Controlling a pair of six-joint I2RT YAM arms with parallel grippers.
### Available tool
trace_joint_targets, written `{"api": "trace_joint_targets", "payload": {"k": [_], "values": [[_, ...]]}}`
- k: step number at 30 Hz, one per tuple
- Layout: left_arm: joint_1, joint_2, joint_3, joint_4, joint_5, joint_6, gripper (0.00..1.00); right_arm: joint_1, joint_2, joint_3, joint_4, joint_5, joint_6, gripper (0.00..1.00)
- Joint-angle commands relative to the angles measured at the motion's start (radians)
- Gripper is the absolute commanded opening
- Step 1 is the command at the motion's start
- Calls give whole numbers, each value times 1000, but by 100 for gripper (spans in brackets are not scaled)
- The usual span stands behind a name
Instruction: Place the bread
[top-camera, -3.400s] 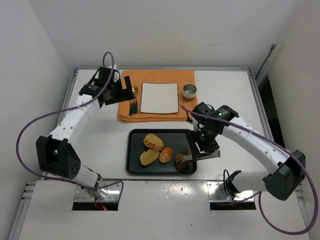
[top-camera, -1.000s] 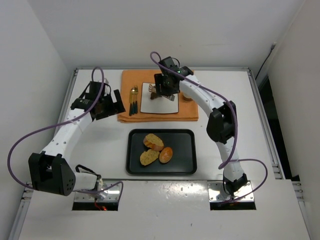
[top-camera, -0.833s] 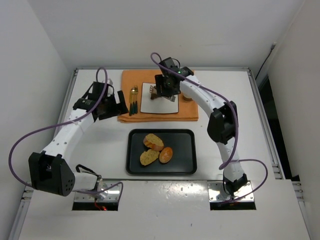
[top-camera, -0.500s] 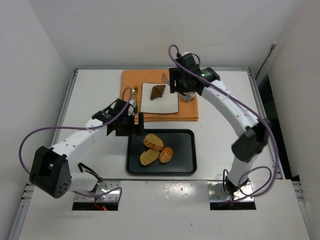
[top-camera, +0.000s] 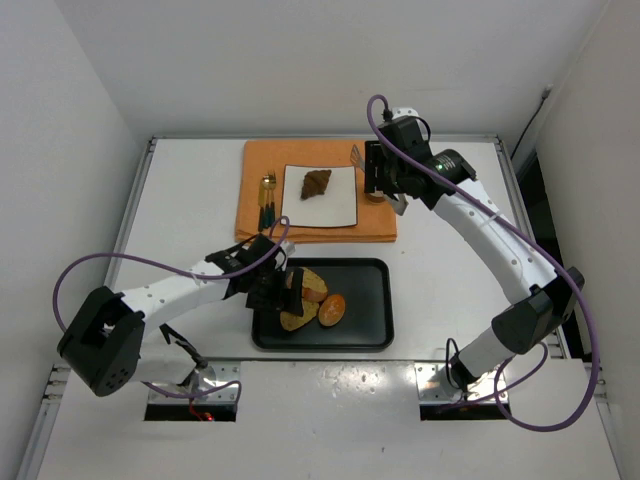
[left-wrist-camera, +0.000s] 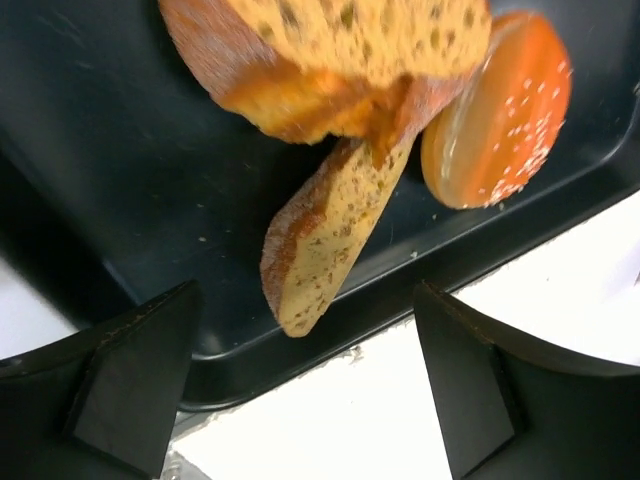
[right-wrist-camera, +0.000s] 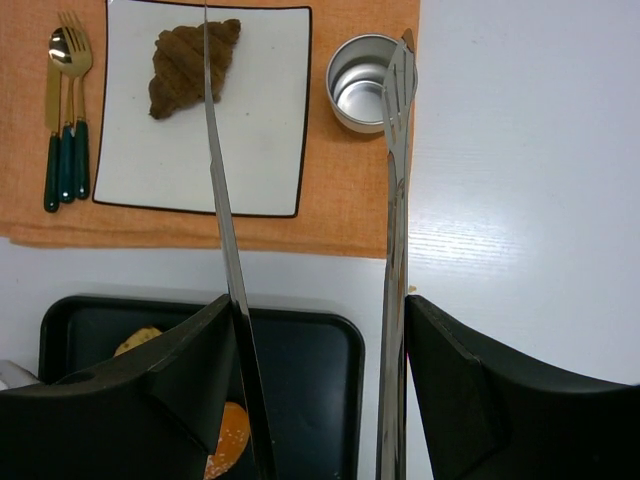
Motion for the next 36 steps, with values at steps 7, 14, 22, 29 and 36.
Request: {"api": "trace_joint_targets", "payload": {"k": [7,14,22,29,36], "values": [[-21,10,-35,96,31,-24,51,-11,6,19,46,8,16,67],[-12,-44,10,34,31,-6,14,-11,-3,-13,69,8,16,67],[-12,-53,19,-3,19,-17,15,-11,-3,-35,89,-1,6,67],[-12,-44,28,-3,9,-17,50,-11,-3,-44,89,-10,6,67],[-12,-35,37,-22,9,-17,62,-20,-3,-53,99,-20,6,68]]}}
